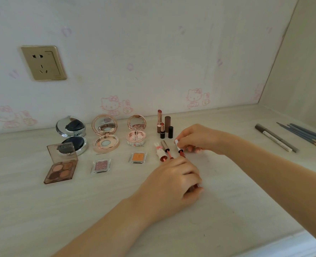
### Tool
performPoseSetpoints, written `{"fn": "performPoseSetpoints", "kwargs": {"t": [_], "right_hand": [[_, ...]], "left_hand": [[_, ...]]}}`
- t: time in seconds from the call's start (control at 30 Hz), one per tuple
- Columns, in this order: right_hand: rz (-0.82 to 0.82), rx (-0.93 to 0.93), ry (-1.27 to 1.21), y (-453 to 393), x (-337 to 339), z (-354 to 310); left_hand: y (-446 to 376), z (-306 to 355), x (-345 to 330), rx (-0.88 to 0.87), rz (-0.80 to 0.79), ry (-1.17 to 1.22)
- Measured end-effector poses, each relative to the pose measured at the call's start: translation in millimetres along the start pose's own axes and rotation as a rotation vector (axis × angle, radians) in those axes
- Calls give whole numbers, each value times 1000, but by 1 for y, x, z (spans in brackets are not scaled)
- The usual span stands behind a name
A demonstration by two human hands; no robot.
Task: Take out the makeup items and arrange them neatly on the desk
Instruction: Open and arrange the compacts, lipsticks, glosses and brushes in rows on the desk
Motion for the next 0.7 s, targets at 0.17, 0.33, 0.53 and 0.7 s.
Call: {"fn": "performPoseSetpoints", "kwargs": {"t": [0.17, 0.33, 0.53, 0.7], "right_hand": [[27, 3, 7, -3, 0, 0], [50, 21, 37, -7, -4, -5], [72, 52, 89, -13, -9, -10], [107, 75, 123, -15, -9, -11]], "left_hand": [[3, -1, -4, 9, -36, 45], [4, 1, -8, 12, -55, 77], [4, 4, -7, -5, -61, 75], [7, 8, -9, -24, -88, 68]]}}
Point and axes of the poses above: each hand's wrist, its own y-axis away from the middle knuckle, its own x-axis out of the back of the hand, z = x × y, the point moved 5 cm from there along -y, towards the middle knuckle, and after that the axes turned 13 degrees about x, right-handed, at the moved point
